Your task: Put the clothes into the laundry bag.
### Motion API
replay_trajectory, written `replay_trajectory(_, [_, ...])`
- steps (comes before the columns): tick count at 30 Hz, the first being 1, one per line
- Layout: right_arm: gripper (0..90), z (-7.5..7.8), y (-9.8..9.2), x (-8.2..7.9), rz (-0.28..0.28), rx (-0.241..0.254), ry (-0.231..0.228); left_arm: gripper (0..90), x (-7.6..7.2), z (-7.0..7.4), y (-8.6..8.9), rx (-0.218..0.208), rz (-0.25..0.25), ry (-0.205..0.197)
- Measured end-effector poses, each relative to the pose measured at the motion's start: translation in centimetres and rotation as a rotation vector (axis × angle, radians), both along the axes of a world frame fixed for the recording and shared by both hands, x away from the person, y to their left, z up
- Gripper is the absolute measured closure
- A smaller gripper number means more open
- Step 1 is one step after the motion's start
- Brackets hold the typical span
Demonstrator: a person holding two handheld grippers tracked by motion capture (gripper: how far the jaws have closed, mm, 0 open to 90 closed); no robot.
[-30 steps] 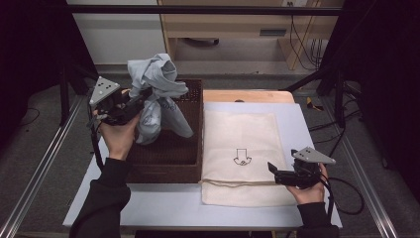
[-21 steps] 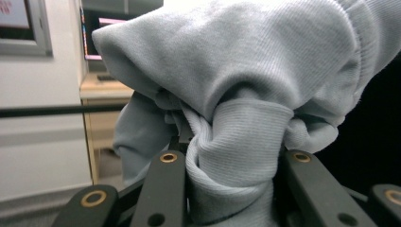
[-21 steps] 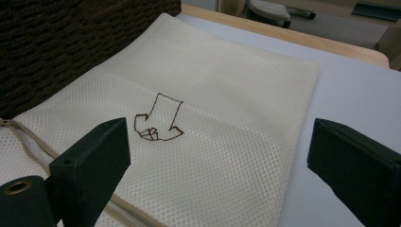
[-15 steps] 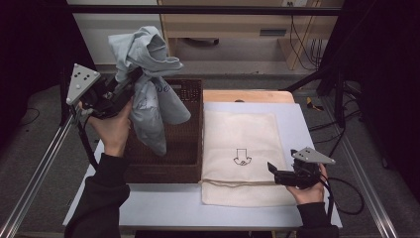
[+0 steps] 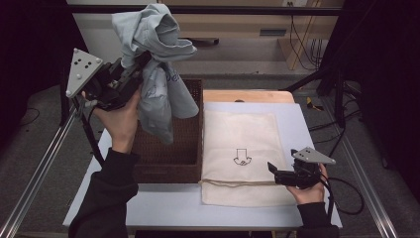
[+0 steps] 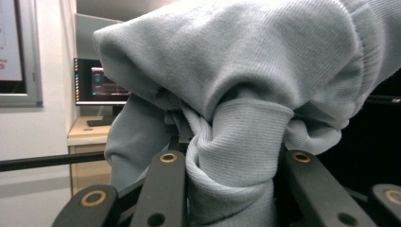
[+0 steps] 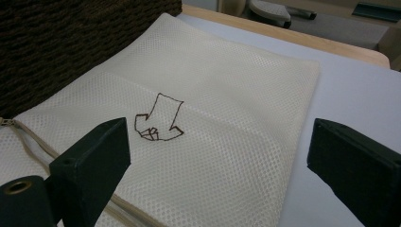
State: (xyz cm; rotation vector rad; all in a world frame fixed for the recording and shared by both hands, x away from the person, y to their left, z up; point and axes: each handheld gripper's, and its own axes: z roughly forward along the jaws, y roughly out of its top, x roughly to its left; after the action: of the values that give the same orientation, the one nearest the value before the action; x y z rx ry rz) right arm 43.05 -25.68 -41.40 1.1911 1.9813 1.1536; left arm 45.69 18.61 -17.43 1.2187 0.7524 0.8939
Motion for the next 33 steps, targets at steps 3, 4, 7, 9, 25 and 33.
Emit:
replay_trajectory(3, [7.1,0.0,0.1,0.0,0.002,-0.004,0.001,70.7,-0.4,0.7,-0.6,-0.003,-0.014,-0.012])
replay_trajectory(4, [7.1,0.0,0.1,0.0,0.002,-0.003,0.001,70.7,-0.5,1.0,-0.8,-0.004,-0.019,-0.018])
replay_trajectory(7, [7.1,0.0,0.1,0.0,0.003,-0.004,-0.001,70.7,-0.7,1.5,-1.3,0.0,-0.023,-0.034])
replay_trajectory(9, [7.1,0.0,0.0,0.0,0.007,-0.004,0.002,70.7,-1.2,2.1,-2.2,0.001,-0.042,-0.033])
replay_trajectory(25, [2.1,0.4,-0.4,-0.2,0.034,0.001,0.025,70.6,-2.3,4.8,-7.4,0.018,-0.137,-0.063])
replay_trajectory(33, [2.9,0.7,-0.4,-0.5,0.034,-0.015,-0.001,70.5,-1.8,3.9,-10.7,0.007,-0.202,-0.037])
